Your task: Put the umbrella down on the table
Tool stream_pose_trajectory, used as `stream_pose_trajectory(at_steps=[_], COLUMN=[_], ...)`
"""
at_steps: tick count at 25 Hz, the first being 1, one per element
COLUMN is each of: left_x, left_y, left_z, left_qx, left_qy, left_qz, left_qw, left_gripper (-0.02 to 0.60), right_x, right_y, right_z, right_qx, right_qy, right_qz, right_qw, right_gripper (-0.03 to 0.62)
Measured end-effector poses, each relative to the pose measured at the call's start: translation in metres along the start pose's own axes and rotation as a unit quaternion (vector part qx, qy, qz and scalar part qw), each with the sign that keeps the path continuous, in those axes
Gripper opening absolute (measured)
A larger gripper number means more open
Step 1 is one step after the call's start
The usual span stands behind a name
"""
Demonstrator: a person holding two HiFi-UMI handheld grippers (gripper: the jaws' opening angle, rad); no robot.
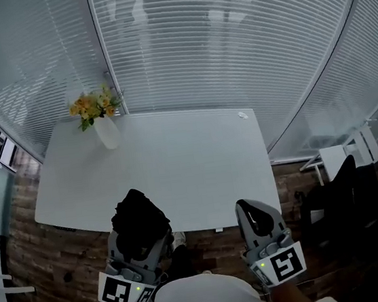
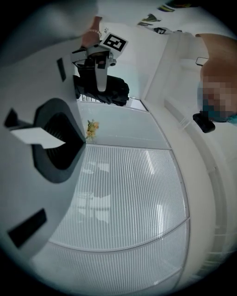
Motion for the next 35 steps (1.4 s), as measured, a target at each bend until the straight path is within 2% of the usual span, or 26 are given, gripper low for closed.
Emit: stream_pose_trajectory(at_steps=[9, 18, 27, 35], left_x=[0.004, 0.0, -0.006, -0.007], left_y=[0.099, 0.158, 0.167, 0.144], left_z=[-0.069, -0.111, -0.118, -0.137], left_qx=[-0.019, -0.032, -0.036, -0.037], left_qy=[0.0, 0.005, 0.008, 0.009], left_qz=[0.0, 0.006, 0.012, 0.007], left_qw=[0.9998, 0.9995, 0.9993, 0.9992], left_gripper=[0.267, 0.267, 0.267, 0.267], right_x=[0.005, 0.001, -0.004, -0.002], right_y=[-0.009, -0.017, -0.018, -0.044], right_z=[-0.12, -0.189, -0.203, -0.193], right_qx=[-0.005, -0.014, -0.014, -0.013], right_qy=[-0.002, 0.006, 0.009, 0.003], right_qz=[0.01, 0.01, 0.01, 0.009], right_qw=[1.0, 1.0, 1.0, 1.0], right_gripper=[0.009, 0.009, 0.009, 0.009])
Point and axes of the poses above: the fingertips, and each gripper's own axes: z backward along the fingers, y to its left, x out of its top, the point moved 7 cm from there along z, backward along the fingers, and after that the axes turned 4 degrees about -y, right-handed, at the moved point
